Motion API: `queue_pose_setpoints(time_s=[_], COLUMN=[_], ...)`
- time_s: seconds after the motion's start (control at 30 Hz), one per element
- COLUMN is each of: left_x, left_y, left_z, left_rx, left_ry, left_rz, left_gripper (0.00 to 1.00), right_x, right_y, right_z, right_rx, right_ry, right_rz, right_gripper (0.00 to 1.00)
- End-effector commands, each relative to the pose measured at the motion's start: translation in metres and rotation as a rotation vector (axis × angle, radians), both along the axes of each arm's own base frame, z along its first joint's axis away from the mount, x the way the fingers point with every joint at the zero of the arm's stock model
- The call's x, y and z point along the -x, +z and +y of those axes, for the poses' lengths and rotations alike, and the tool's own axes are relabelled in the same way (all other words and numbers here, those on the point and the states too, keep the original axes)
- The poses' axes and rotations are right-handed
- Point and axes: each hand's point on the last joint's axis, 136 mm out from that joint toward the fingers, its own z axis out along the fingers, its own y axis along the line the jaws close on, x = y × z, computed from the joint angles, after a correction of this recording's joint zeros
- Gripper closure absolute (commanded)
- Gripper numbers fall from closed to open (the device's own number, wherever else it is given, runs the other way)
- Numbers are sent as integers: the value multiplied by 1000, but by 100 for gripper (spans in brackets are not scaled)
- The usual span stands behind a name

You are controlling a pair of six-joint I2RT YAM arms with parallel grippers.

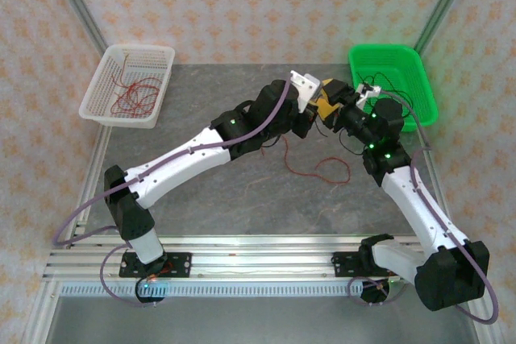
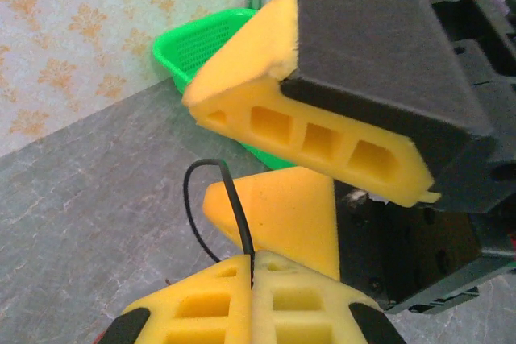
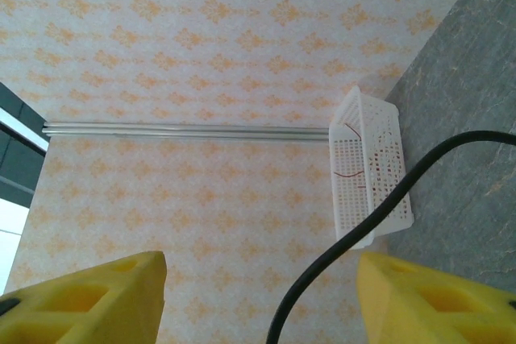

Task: Untangle the cables
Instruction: Place the cable in the container.

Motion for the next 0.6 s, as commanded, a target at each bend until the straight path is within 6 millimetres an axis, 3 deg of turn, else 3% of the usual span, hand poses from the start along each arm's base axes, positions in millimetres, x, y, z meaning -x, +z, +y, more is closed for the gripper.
queue_pose_setpoints(time_s=[0.0, 0.07, 0.17, 0.23, 0.27, 0.37, 0.57], left_x=[6, 10, 17, 22, 23, 24, 24], left_y=[26, 24, 19, 17, 17, 21, 41], left_z=[4, 1, -5, -8, -9, -6, 9], left_rx=[35, 29, 21, 19, 19, 32, 89], left_ry=[-8, -22, -55, -71, -73, -58, 2], left_rz=[-71, -68, -59, -57, -59, -68, -105], left_gripper=[100, 100, 100, 100, 100, 100, 54], right_x=[7, 5, 2, 0, -1, -5, -20], right_y=[18, 18, 19, 20, 20, 21, 35], right_z=[2, 2, 4, 3, 3, -1, -21], right_rx=[-34, -29, -22, -8, 4, 75, 305], right_ry=[13, 10, 15, 10, 5, -27, -131], right_rz=[-52, -55, -67, -72, -76, -93, -179], right_gripper=[38, 41, 58, 87, 96, 100, 100])
